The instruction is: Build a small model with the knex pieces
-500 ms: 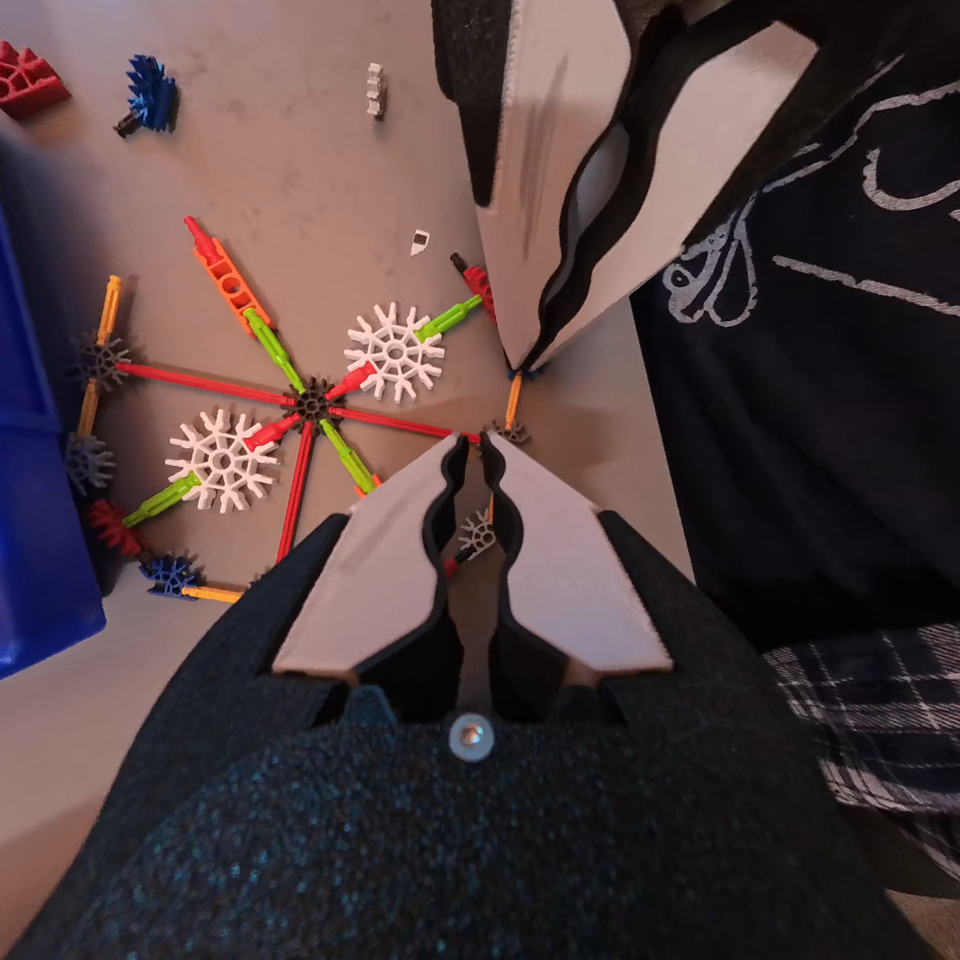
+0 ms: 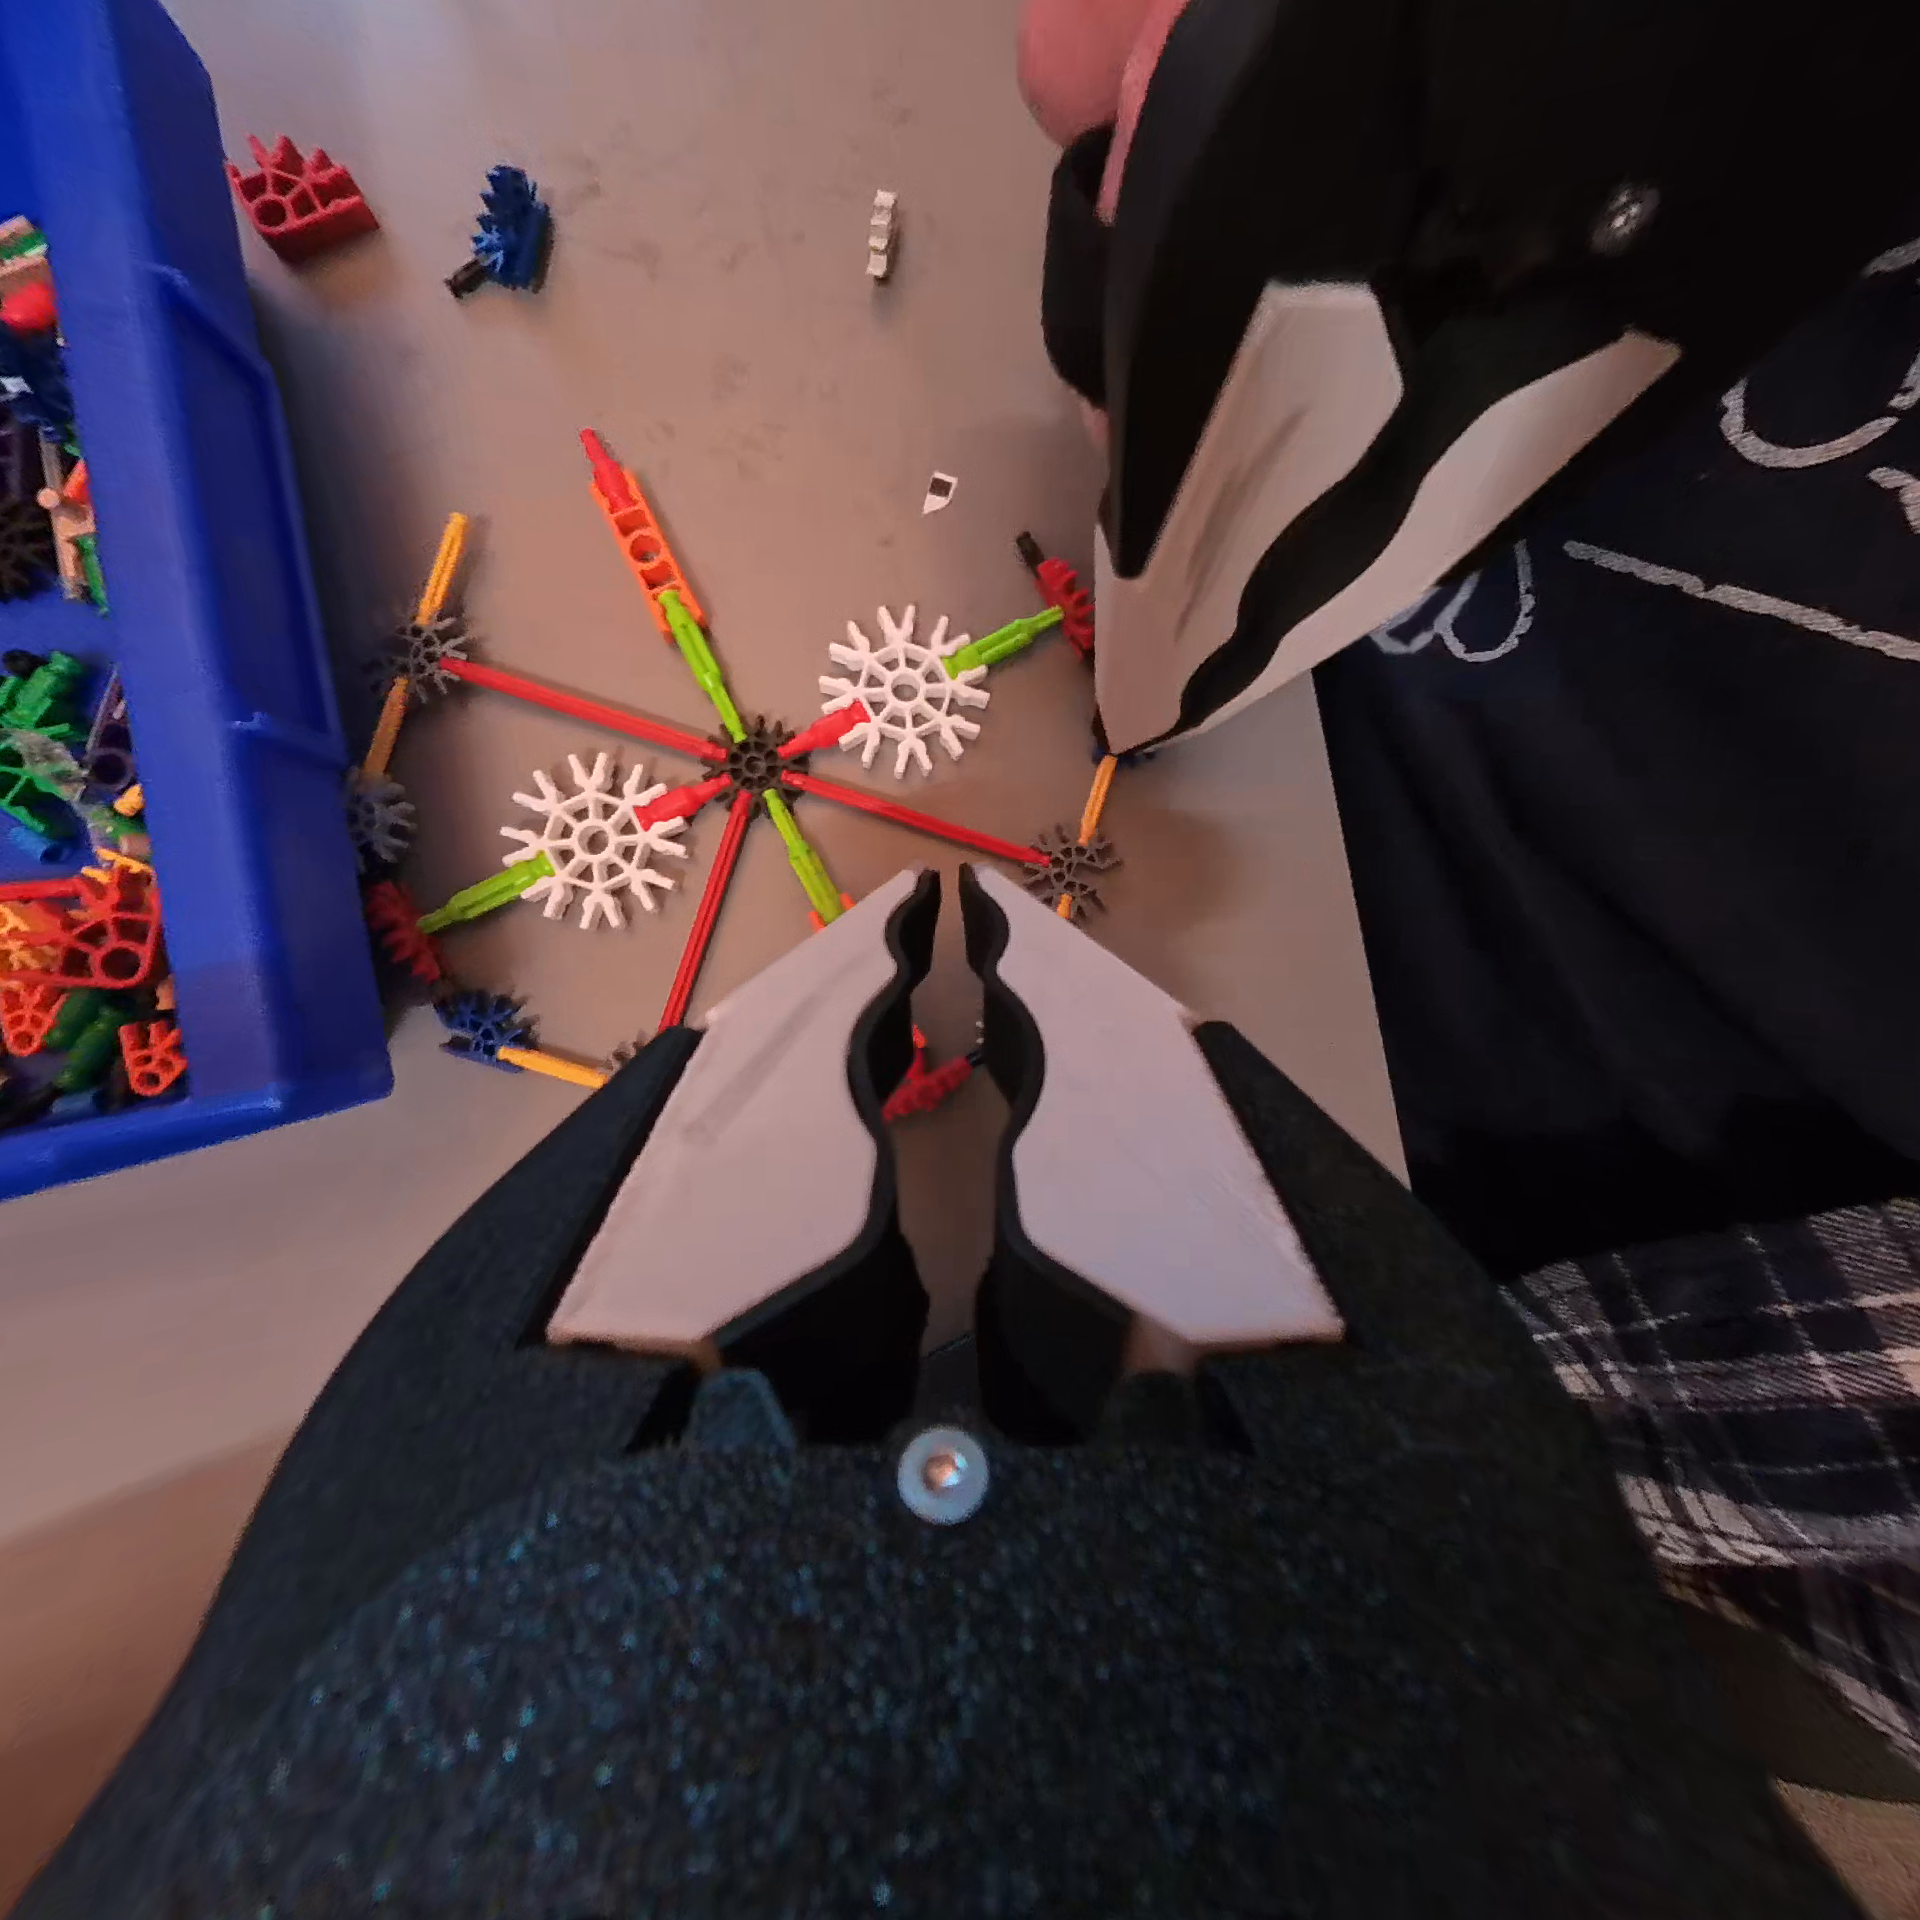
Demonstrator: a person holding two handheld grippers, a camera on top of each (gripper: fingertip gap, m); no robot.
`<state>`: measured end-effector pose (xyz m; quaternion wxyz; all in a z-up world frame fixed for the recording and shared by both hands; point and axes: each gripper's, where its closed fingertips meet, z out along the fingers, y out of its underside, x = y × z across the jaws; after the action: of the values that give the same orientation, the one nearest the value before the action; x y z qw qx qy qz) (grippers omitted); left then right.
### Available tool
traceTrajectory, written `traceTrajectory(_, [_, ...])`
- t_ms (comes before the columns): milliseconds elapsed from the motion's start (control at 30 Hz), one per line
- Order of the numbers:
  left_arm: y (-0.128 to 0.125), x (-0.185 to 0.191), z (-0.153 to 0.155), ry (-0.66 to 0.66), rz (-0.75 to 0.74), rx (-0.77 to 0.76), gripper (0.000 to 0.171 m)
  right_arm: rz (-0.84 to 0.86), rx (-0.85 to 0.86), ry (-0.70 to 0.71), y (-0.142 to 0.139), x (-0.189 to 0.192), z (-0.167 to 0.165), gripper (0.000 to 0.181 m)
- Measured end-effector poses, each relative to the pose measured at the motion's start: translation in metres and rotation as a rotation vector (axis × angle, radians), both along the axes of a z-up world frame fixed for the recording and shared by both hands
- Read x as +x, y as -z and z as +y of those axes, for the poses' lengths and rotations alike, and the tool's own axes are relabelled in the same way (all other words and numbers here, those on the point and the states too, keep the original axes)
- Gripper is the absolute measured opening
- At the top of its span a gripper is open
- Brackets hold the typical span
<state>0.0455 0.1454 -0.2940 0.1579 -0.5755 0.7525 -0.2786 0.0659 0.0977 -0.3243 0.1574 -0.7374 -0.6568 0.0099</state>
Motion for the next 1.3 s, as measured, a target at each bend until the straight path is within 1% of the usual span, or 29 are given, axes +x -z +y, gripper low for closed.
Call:
traceTrajectory(100, [-0.004, -0.003, 0.002, -0.006, -0.002, 0.013, 0.004, -0.024, -0.023, -0.026, 0.0, 0.0, 0.0, 0.0])
traceTrajectory(233, [-0.014, -0.009, 0.008, -0.028, -0.026, 0.032, 0.004, 0.031, -0.049, -0.002, -0.001, 0.003, 0.002, 0.0])
traceTrajectory(267, [-0.016, -0.01, 0.01, -0.034, -0.034, 0.032, 0.004, 0.041, -0.039, 0.001, -0.003, 0.003, 0.002, 0.009])
traceTrajectory(367, [-0.019, -0.014, 0.015, -0.05, -0.046, 0.034, 0.004, 0.11, -0.039, 0.016, -0.014, 0.002, 0.002, 0.011])
traceTrajectory(567, [-0.023, -0.015, 0.018, -0.054, -0.063, 0.048, 0.004, 0.197, -0.027, 0.087, -0.031, 0.021, 0.009, 0.011])
traceTrajectory(700, [-0.023, -0.014, 0.017, -0.046, -0.066, 0.053, 0.005, 0.201, -0.004, 0.119, -0.032, 0.037, 0.012, 0.013])
traceTrajectory(833, [-0.021, -0.011, 0.008, -0.011, -0.063, 0.065, 0.009, 0.216, 0.016, 0.136, -0.033, 0.05, 0.015, 0.013])
traceTrajectory(967, [-0.014, -0.004, -0.007, 0.048, -0.056, 0.116, 0.009, 0.238, 0.021, 0.113, -0.031, 0.053, 0.012, 0.015])
traceTrajectory(1133, [0.007, 0.003, -0.028, 0.141, -0.013, 0.177, 0.009, 0.247, 0.032, 0.061, -0.024, 0.048, 0.009, 0.015])
traceTrajectory(1300, [0.021, 0.01, -0.041, 0.179, 0.006, 0.172, 0.01, 0.264, 0.024, 0.025, -0.017, 0.04, 0.01, 0.014])
